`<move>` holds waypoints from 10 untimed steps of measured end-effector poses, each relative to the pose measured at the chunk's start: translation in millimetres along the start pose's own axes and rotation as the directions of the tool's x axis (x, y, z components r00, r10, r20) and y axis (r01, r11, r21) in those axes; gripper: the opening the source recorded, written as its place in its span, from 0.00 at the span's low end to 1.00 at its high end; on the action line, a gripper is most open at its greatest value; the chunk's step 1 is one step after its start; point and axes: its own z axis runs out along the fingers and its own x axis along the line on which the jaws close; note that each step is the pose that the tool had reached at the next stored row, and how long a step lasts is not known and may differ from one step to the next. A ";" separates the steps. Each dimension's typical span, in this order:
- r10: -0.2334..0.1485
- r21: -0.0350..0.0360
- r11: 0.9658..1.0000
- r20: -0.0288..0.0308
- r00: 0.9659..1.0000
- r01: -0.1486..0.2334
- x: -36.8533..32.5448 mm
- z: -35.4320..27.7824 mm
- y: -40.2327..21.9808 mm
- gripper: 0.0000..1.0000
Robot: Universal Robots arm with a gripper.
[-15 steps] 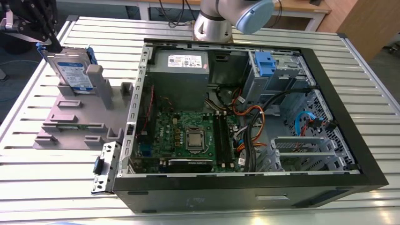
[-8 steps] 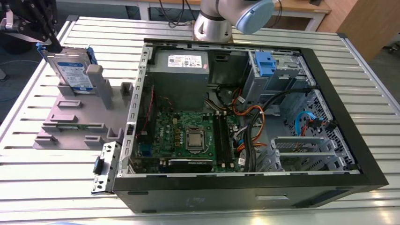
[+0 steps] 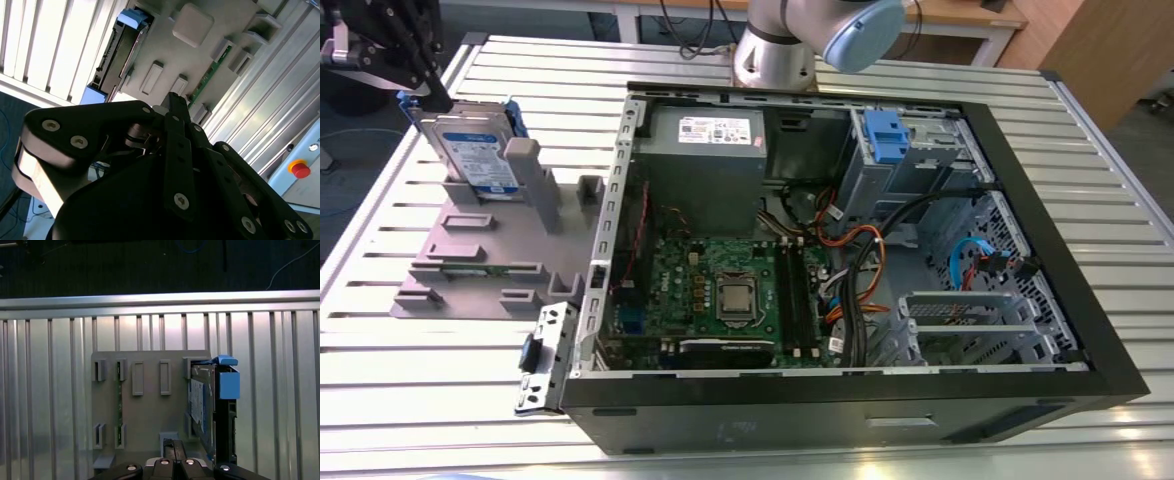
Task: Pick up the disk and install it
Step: 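Pick up the disk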
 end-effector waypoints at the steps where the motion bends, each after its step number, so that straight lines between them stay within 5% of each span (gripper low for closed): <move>1: -0.001 0.000 1.000 0.000 1.000 0.001 0.0 0.0 0.0 0.11; 10: -0.006 0.000 1.000 -0.001 1.000 0.006 0.0 0.0 0.0 0.11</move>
